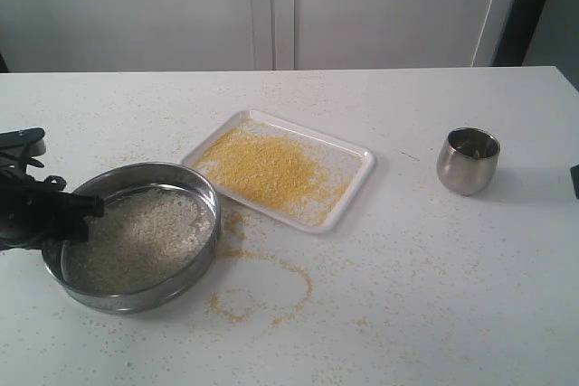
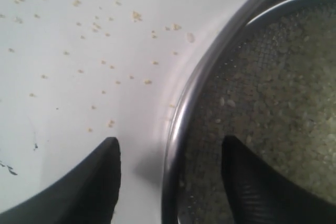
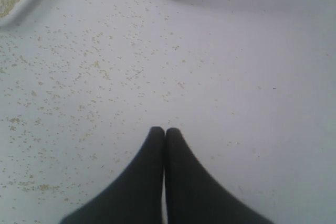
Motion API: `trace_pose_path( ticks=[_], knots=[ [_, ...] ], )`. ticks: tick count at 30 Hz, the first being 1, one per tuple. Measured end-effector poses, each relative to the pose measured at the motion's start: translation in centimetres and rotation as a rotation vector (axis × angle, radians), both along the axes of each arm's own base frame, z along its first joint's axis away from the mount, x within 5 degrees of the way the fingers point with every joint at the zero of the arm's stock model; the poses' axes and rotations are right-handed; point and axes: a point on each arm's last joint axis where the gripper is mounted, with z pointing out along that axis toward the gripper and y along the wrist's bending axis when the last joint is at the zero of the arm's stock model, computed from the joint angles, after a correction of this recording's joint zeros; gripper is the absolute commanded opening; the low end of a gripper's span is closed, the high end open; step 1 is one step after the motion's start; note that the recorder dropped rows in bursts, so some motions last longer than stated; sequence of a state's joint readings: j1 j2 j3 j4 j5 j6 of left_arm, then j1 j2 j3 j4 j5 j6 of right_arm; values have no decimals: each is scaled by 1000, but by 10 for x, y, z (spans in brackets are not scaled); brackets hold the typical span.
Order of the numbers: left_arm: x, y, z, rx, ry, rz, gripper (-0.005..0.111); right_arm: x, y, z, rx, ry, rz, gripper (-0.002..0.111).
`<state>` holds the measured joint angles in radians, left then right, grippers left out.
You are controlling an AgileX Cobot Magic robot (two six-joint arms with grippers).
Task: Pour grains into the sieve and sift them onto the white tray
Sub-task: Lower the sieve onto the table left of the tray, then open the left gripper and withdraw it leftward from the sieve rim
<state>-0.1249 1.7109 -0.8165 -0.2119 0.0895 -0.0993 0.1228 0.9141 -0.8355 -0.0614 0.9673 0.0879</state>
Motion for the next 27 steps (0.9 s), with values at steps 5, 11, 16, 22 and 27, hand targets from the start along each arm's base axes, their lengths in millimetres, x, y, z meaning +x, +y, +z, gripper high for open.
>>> trace_pose_path(
  ticks=[5, 11, 16, 22, 27],
  knots=[
    [-1, 0, 9, -4, -24, -1, 61, 0, 0, 0, 0, 0, 0, 0],
    [-4, -1, 22, -14, -28, -13, 59, 0, 0, 0, 0, 0, 0, 0],
    [-13, -2, 45, -26, -42, -39, 30, 0, 0, 0, 0, 0, 0, 0],
    [-37, -2, 72, -43, 6, -89, 0, 0, 0, 0, 0, 0, 0, 0],
    [-58, -1, 85, -19, 89, -146, 0, 0, 0, 0, 0, 0, 0, 0]
  ],
)
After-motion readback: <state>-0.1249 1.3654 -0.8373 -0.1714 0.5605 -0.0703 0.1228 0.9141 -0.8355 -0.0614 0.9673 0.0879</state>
